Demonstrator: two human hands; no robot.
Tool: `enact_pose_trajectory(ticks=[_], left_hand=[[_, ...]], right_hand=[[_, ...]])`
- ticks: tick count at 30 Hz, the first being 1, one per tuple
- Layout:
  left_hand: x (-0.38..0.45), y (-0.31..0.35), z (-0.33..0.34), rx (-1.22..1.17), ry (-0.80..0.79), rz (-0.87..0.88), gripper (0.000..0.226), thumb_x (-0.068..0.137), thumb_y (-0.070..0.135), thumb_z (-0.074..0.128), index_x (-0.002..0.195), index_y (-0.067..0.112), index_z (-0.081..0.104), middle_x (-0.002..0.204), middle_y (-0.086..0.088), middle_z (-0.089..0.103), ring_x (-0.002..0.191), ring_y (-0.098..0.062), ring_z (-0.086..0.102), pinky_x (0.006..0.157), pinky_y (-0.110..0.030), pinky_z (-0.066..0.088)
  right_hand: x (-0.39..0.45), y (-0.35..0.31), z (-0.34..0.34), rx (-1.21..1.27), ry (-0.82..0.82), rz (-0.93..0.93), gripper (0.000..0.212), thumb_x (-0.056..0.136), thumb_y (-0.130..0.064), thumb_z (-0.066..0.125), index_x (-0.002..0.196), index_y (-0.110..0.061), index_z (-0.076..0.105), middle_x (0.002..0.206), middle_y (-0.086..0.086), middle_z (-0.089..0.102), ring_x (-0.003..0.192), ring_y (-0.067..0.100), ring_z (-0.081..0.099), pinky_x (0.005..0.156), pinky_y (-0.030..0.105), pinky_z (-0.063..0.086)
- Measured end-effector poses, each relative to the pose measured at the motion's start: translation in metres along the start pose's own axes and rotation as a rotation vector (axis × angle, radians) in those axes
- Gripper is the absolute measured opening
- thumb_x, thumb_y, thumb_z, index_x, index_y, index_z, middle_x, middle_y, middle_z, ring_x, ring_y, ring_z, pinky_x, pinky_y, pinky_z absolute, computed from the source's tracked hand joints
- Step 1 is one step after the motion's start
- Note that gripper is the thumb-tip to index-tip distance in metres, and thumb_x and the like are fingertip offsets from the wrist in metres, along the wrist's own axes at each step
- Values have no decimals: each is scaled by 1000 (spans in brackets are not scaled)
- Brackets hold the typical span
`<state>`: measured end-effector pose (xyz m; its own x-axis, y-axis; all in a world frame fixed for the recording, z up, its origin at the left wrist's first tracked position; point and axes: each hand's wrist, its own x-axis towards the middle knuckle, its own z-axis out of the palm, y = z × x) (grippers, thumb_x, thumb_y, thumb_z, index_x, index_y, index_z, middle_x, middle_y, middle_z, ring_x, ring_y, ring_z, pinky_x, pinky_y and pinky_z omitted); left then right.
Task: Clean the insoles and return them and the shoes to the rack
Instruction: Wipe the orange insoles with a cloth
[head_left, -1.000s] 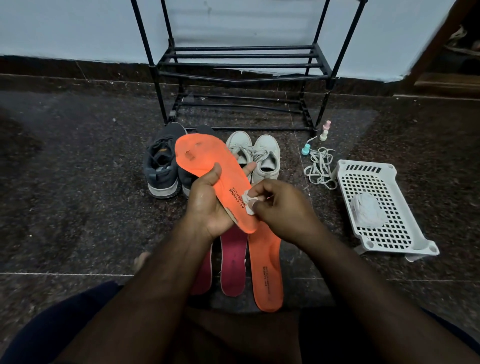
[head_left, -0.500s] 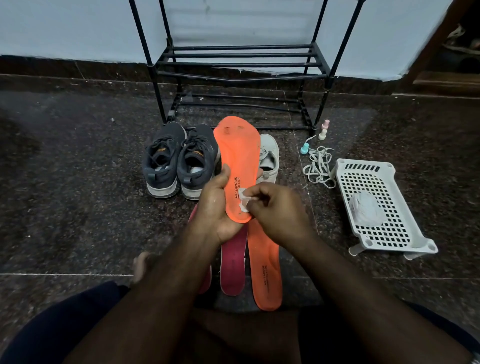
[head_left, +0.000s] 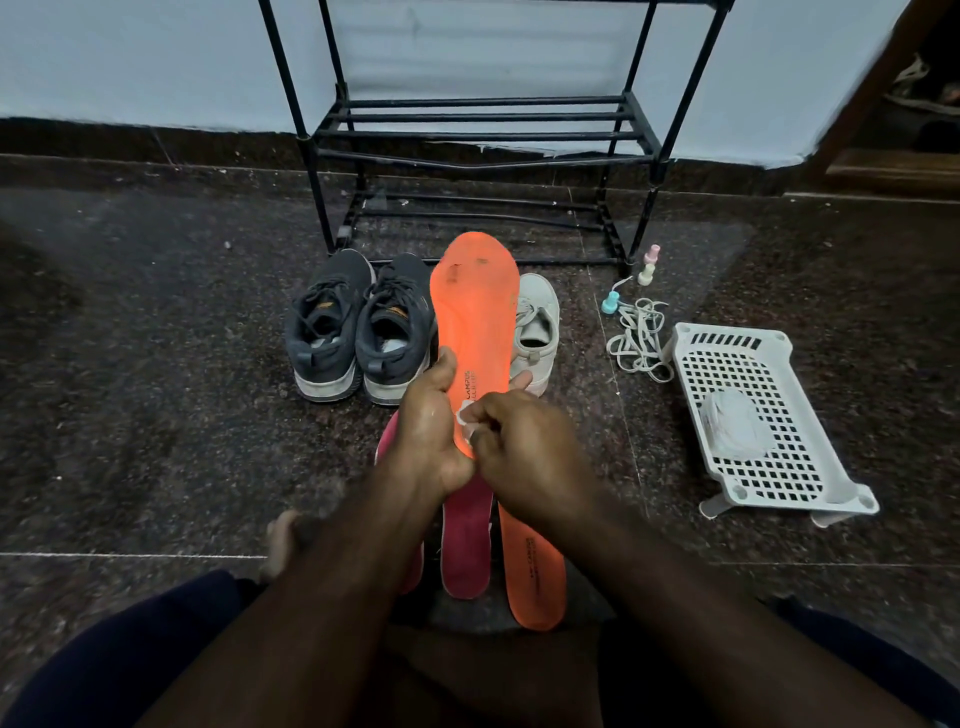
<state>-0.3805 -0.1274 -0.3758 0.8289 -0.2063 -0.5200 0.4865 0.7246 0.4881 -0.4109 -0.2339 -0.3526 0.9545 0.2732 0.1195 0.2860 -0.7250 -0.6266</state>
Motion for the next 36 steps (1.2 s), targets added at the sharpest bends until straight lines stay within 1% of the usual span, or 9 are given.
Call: enact_pose_trajectory(ticks=[3,8,13,16,19,22,28,32,36], left_hand=[[4,3,-2,-50,-7,15,68,100,59,37,140,5,50,125,-26,66,117,-37,64,101,-55,45],[2,0,1,-1,-17,122,53,107,44,31,118,4,63,105,-18,74,91,-30,73,95,-51,50],[6,5,-4,-7,-66,134,45,107,39,35,129,9,59,125,-18,68,121,-35,62,111,-61,37],[7,7,-5,0,-68,120,49,106,38,35,139,6,52,132,-20,64,125,-35,60,109,-58,41],[8,6,-6,25,-52,111,51,105,36,37,140,2,51,134,-22,61,127,-35,58,108,-57,42],[8,5,-5,44,-53,123,47,103,30,40,135,-1,55,135,-26,58,129,-39,54,111,-57,39],[5,2,-2,107,-20,159,32,99,18,42,112,-1,64,99,-21,70,81,-32,68,90,-47,53],[4,0,-1,101,-41,147,30,94,13,42,110,1,64,94,-19,68,80,-31,66,79,-41,55],[4,0,2,37,-96,93,37,94,15,38,97,2,72,89,-16,70,80,-29,65,82,-40,54]], right_hand=[[-3,4,2,176,-60,54,18,86,-10,64,96,-20,75,82,-10,69,67,-4,56,66,9,39],[19,22,-26,506,90,135,29,86,-1,66,83,-29,70,76,-10,69,60,-4,61,60,18,48],[39,43,-55,803,318,219,20,91,6,59,106,-6,66,91,12,60,73,16,65,63,27,58],[45,48,-62,896,333,188,32,88,8,60,114,-10,64,89,11,54,78,19,63,70,32,59],[45,48,-62,840,289,170,28,78,0,69,103,-12,72,91,13,67,80,23,66,79,42,59],[42,46,-58,753,278,128,19,75,2,73,85,-14,75,96,9,73,85,16,70,76,31,55],[41,43,-50,392,352,21,21,79,-2,71,92,-18,72,87,-9,70,78,4,66,75,25,55],[42,41,-38,105,376,-200,24,79,0,66,97,-12,76,96,2,69,88,8,61,82,15,47],[40,39,-29,56,303,-192,22,77,-4,64,93,-9,77,96,4,65,90,12,62,83,30,53]])
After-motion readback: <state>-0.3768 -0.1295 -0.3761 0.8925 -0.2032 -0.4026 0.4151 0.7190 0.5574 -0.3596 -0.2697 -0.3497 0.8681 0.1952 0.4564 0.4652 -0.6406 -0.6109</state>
